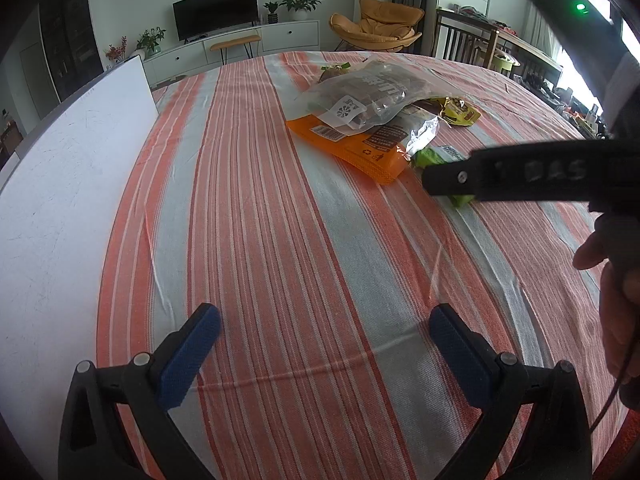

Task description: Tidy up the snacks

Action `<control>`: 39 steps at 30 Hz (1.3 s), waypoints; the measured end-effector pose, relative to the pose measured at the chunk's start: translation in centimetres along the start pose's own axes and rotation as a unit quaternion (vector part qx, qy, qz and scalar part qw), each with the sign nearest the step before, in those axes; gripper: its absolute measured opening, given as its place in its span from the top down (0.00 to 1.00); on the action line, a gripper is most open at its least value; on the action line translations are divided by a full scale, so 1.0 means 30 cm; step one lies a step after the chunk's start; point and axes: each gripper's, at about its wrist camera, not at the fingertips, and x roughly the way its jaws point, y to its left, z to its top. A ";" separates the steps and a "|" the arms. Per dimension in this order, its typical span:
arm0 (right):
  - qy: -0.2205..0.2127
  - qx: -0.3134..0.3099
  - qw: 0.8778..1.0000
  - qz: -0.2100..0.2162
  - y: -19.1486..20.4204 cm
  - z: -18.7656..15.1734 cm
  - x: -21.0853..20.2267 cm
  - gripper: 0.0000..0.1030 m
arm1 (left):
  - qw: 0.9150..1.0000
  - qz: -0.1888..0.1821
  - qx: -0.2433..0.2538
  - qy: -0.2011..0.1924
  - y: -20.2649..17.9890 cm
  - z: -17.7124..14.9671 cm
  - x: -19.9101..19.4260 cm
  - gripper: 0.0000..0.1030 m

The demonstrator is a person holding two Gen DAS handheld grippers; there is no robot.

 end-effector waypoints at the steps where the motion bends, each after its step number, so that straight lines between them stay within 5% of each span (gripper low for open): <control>1: 0.007 -0.001 1.000 -0.005 0.004 0.000 0.018 0.36 | 1.000 0.000 0.000 0.000 0.000 0.000 0.000 0.00; 2: 0.002 -0.005 1.000 -0.018 0.005 -0.002 0.018 0.47 | 1.000 0.000 0.000 0.000 0.000 0.001 0.000 0.00; 9: -0.033 0.052 0.998 -0.017 -0.133 -0.086 -0.102 0.47 | 1.000 0.000 0.000 0.000 0.000 0.000 0.000 0.00; 16: -0.070 0.093 0.989 -0.092 -0.308 -0.241 -0.232 0.47 | 1.000 0.000 0.000 0.000 0.002 0.000 0.001 0.00; 21: -0.083 0.094 0.984 -0.129 -0.320 -0.284 -0.234 0.30 | 1.000 0.000 0.000 0.000 0.002 0.001 0.001 0.00; 39: -0.084 0.096 0.977 -0.170 -0.323 -0.332 -0.213 0.20 | 1.000 0.002 -0.001 0.000 0.002 0.007 0.004 0.00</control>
